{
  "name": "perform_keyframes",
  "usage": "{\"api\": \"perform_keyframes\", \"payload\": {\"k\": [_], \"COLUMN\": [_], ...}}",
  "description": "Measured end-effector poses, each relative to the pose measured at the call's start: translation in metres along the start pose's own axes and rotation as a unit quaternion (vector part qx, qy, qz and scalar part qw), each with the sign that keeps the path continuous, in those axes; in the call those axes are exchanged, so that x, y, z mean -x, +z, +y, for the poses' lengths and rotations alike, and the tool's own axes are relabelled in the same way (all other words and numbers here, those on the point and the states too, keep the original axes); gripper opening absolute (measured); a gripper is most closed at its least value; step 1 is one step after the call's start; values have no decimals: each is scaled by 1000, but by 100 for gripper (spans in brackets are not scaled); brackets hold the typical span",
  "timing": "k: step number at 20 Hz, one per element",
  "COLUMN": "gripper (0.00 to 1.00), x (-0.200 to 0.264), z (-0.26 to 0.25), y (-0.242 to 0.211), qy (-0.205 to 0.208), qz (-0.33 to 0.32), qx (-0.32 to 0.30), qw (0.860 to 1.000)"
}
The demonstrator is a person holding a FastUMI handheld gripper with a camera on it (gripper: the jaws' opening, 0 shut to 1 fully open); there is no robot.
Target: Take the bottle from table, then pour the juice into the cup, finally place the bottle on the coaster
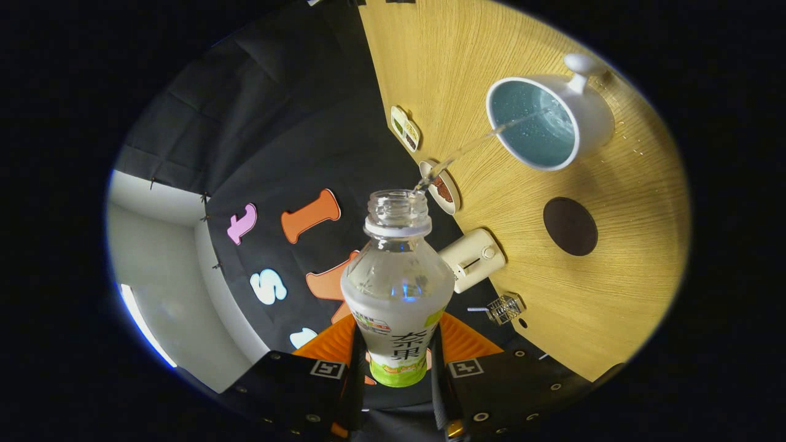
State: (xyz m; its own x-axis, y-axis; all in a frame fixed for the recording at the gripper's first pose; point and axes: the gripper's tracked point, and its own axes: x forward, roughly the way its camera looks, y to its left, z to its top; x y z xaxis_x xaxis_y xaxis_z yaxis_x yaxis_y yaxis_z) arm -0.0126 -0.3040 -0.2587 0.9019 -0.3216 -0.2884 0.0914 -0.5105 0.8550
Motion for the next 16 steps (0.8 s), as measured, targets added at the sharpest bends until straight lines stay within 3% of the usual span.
{"api": "perform_keyframes", "payload": {"k": [16], "gripper": [46], "x": [-3], "z": [12], "y": [8], "qy": [16], "qz": [-14], "qx": [-65], "qw": [998]}}
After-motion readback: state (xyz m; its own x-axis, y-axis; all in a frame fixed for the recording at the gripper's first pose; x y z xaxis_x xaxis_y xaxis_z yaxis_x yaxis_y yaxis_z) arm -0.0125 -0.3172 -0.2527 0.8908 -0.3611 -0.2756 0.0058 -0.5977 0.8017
